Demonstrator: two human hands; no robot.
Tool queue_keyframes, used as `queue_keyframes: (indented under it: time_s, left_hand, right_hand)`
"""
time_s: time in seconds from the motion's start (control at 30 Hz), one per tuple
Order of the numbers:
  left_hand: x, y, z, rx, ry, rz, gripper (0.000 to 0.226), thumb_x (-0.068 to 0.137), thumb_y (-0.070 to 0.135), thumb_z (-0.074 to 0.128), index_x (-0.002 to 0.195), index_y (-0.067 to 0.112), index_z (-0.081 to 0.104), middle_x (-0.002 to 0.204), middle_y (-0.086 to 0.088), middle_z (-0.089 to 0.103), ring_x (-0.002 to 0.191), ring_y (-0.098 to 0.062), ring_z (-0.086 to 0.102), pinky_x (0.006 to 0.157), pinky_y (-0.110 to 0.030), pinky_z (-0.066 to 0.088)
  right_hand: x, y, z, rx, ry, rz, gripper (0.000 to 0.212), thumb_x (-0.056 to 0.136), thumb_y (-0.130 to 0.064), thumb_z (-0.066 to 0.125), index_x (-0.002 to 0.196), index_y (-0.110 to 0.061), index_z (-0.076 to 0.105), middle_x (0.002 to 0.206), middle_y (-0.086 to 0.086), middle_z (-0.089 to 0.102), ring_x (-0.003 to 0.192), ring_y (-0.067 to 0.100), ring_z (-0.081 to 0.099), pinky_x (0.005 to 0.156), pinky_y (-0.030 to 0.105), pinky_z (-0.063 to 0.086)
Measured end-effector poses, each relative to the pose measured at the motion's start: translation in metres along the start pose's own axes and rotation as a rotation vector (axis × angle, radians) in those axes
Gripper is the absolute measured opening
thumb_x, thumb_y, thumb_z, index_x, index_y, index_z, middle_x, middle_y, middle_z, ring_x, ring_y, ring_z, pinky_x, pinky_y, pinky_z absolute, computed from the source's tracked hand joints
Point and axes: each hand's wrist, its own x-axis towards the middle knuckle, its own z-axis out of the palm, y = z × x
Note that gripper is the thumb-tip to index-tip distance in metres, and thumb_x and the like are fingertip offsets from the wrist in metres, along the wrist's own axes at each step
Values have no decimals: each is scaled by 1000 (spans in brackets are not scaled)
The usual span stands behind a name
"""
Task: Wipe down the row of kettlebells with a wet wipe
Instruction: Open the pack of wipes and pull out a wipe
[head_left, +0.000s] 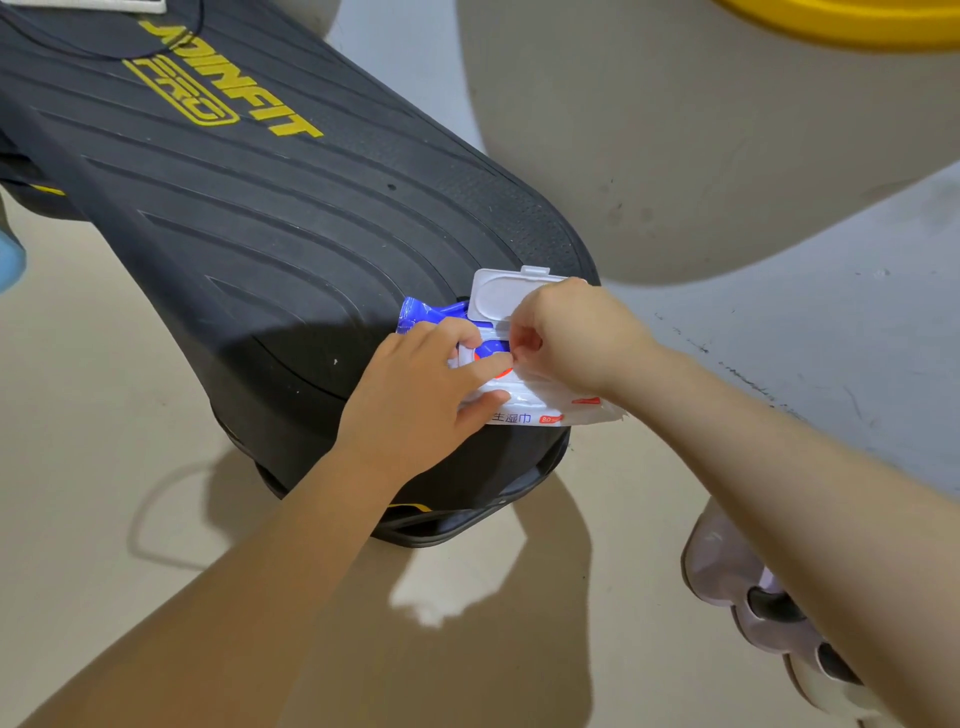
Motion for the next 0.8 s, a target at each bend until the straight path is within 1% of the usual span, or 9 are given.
queue_keyframes:
  time_s: [0.1, 0.17, 0.3, 0.43, 0.5, 0.6, 0.67, 0.73, 0.8]
  left_hand:
    - [0, 0, 2, 11, 13, 10, 36, 83, 44, 43, 102, 27, 68, 102, -6, 65, 82, -22, 57, 64, -31, 45]
    - [0, 0, 3, 24, 12, 9, 37, 83, 44, 42, 102, 27, 68, 103, -5, 65, 83, -22, 57, 65, -31, 45]
    - [1, 1, 3, 51, 9, 14, 42, 82, 46, 39, 101, 24, 69, 101, -6, 65, 81, -23, 62, 65, -31, 47]
    - [1, 1, 3, 63, 23, 8, 44, 81, 47, 38, 100, 23, 69, 100, -6, 66, 80, -23, 62, 64, -31, 48]
    - [1, 1, 3, 73, 30, -5, 42, 82, 46, 39, 99, 23, 69, 100, -6, 65, 80, -23, 61, 64, -30, 47]
    - [1, 2, 4, 101, 15, -42, 43, 83, 48, 37, 100, 23, 68, 100, -5, 65, 80, -21, 61, 63, -29, 47]
    - [1, 4, 4, 107, 8, -68, 44, 83, 47, 35, 101, 22, 67, 102, -6, 66, 82, -22, 62, 64, -31, 49]
    - [2, 5, 5, 130, -3, -81, 41, 85, 43, 39, 103, 19, 67, 108, -8, 66, 83, -24, 62, 66, -33, 51]
    - [3, 7, 4, 149, -32, -44, 30, 83, 35, 56, 102, 14, 66, 112, -9, 67, 78, -26, 62, 63, -36, 52]
  right_hand:
    - [2, 5, 4, 46, 11, -28, 15, 82, -12, 53, 77, -12, 66, 81, 10, 68, 78, 31, 59, 64, 31, 44]
    - [3, 10, 5, 117, -1, -45, 14, 82, -12, 55, 71, -16, 62, 75, 8, 65, 74, 27, 56, 67, 33, 45]
    - [0, 16, 2, 273, -12, -70, 18, 84, -9, 57, 68, -16, 59, 63, -1, 55, 59, 14, 45, 55, 13, 33]
    - [-6, 17, 2, 320, -28, -32, 30, 87, -12, 55, 61, -26, 49, 58, -14, 49, 54, 5, 45, 53, 10, 33]
    - [-9, 19, 0, 556, -35, 55, 28, 86, -8, 53, 62, -22, 51, 58, -9, 52, 55, 7, 45, 58, 18, 38]
    - [-15, 25, -16, 1170, 79, 166, 17, 78, -4, 48, 65, -15, 54, 58, -5, 57, 63, 13, 52, 65, 24, 46]
    - [-20, 27, -25, 1472, 132, 289, 28, 80, -2, 39, 60, -15, 53, 54, -4, 59, 58, 12, 58, 62, 23, 52]
    - [-27, 22, -25, 1553, 156, 432, 41, 83, 3, 28, 52, -14, 50, 44, -2, 55, 47, 15, 56, 55, 25, 51]
    - [-32, 16, -18, 1432, 238, 549, 31, 85, 0, 27, 61, -15, 41, 48, 0, 46, 48, 18, 44, 56, 29, 42]
